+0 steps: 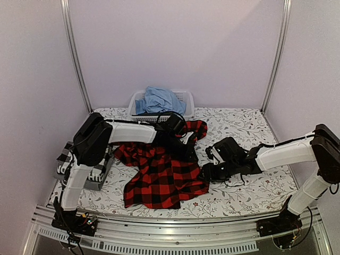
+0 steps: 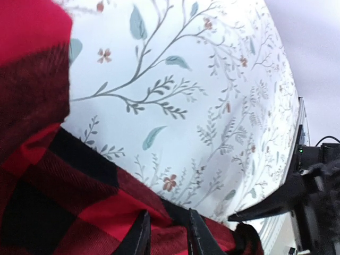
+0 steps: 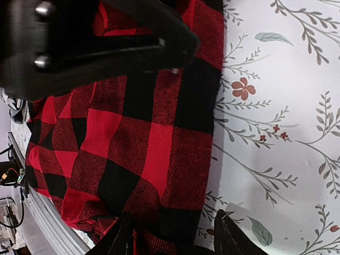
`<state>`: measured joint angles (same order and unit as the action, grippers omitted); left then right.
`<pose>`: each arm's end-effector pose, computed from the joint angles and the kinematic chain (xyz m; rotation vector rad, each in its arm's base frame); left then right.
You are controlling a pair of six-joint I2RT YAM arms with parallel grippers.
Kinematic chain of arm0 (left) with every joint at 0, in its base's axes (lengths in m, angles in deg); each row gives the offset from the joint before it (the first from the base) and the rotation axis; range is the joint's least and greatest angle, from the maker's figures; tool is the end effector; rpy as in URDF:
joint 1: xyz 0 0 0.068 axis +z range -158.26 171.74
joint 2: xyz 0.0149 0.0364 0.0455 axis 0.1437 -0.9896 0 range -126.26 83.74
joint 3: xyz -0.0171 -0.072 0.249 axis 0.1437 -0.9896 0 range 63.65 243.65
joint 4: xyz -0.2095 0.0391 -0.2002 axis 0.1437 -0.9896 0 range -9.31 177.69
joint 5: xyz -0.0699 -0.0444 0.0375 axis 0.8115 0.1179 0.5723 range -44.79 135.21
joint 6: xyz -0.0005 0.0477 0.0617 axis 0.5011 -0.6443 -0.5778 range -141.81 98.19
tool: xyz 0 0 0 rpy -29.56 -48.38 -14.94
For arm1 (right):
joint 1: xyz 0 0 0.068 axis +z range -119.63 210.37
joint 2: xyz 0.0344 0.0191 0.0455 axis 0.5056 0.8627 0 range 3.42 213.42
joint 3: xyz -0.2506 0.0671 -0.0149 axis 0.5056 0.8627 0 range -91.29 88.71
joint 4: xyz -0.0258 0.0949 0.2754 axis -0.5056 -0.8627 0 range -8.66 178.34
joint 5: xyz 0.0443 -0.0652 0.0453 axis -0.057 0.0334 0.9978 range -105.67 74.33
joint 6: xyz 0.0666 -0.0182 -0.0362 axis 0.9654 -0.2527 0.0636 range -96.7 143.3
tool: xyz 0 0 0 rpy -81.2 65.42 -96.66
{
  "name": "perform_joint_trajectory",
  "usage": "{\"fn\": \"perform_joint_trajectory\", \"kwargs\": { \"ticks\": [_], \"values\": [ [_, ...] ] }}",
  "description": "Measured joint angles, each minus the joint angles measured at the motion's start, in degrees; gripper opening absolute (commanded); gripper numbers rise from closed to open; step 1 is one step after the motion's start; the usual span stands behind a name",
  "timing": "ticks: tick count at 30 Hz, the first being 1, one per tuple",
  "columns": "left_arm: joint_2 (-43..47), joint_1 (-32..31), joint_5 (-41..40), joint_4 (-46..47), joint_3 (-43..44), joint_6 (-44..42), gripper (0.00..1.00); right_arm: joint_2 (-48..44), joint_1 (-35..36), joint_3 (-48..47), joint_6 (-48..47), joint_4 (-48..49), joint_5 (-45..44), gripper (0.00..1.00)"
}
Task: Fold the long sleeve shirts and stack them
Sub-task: Smooth out the 1/3-folded shirt at the center of the board.
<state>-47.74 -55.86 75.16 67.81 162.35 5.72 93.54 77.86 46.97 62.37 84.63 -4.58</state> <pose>0.3340 -0.4151 0.0964 0.7140 2.6278 -1.1337 0.2173 0.2560 0.0862 -0.2848 2.6570 0.8174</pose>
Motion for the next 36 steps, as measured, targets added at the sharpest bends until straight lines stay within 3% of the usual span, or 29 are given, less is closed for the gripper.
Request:
{"fn": "perform_joint_trajectory", "kwargs": {
  "ticks": [7, 13, 19, 23, 27, 31, 36],
  "values": [
    [-6.84, -0.35, 2.6, 0.61, 4.15, 0.85, 0.24, -0.15, 0.11, 0.44, -0.87, -0.66, 0.61, 0.29],
    [-7.41, -0.28, 2.62, 0.57, 4.76, 1.18, 0.24, -4.79, 4.02, 2.91, -0.11, -5.16, -0.52, 0.21],
    [-7.41, 0.13, 2.71, 0.7, 4.63, 1.14, 0.24, -15.15, 13.51, 9.18, 5.62, -9.53, -1.75, 0.22],
    [-7.41, 0.17, 2.82, 0.83, 4.5, 0.98, 0.24, -21.2, 15.52, 11.39, 9.94, -14.34, -4.07, 0.37],
    [-7.19, 0.24, 3.13, 1.77, 3.74, 0.81, 0.24, -25.92, 13.44, 10.91, 12.57, -17.55, -8.83, 0.46],
    [-7.06, 0.31, 3.34, 2.36, 3.28, 0.52, 0.24, -24.5, 11.28, 6.27, 12.02, -19.04, -13.46, 0.47],
    [-7.02, 0.35, 3.56, 2.67, 3.08, 0.31, 0.24, -13.7, 10.93, -2.23, 8.15, -17.4, -16.85, 0.41]
  ]
}}
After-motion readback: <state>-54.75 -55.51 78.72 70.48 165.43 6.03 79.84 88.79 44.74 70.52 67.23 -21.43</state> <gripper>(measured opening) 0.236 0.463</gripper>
